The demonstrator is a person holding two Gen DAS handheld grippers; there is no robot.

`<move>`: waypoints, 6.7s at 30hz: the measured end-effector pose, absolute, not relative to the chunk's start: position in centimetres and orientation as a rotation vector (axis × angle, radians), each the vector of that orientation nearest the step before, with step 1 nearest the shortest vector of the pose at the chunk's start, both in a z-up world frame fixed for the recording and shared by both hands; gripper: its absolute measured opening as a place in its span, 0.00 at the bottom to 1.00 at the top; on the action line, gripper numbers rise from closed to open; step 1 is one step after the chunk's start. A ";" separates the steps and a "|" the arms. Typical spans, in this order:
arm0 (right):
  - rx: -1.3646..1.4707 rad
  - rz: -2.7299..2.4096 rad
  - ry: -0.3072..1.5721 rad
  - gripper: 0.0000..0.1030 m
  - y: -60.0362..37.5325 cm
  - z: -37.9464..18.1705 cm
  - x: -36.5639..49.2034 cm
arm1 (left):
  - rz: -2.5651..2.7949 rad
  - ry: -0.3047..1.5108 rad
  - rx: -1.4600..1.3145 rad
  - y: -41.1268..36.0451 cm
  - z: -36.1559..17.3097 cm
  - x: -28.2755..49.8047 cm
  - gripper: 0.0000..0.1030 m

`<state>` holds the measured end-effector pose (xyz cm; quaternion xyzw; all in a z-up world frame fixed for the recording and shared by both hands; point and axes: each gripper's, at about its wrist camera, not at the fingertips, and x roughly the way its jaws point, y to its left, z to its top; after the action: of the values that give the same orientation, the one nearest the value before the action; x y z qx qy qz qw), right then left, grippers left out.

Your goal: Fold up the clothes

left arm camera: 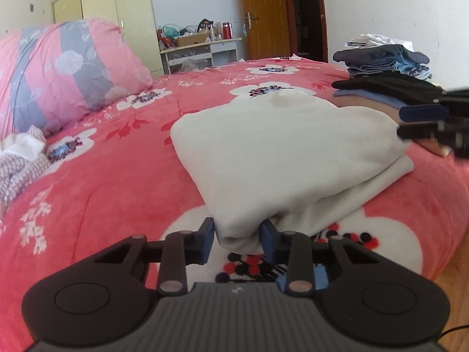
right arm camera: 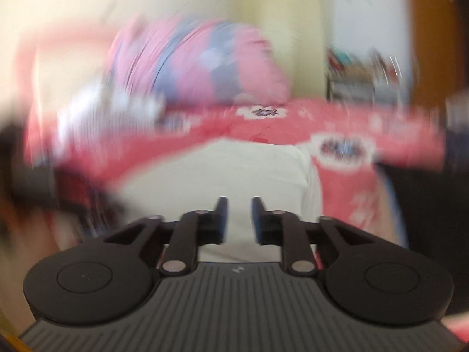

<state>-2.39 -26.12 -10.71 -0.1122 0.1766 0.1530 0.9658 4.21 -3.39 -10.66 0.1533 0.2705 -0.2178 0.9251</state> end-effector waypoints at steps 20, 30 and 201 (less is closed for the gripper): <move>0.688 0.227 0.528 0.05 -36.2 -13.0 1.9 | -0.407 0.470 0.358 -3.8 -11.6 2.8 0.27; 0.835 0.206 0.552 0.02 -36.4 -15.4 -0.5 | -0.409 0.492 0.242 -2.0 -11.6 3.6 0.30; 0.323 0.246 0.449 0.24 -28.9 -12.3 2.7 | -0.601 0.510 0.197 -5.5 -10.6 4.0 0.46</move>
<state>2.67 -28.90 -12.32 0.1592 0.2210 0.1211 0.9545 3.95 -5.55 -10.55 0.0957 0.2482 -0.2924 0.9185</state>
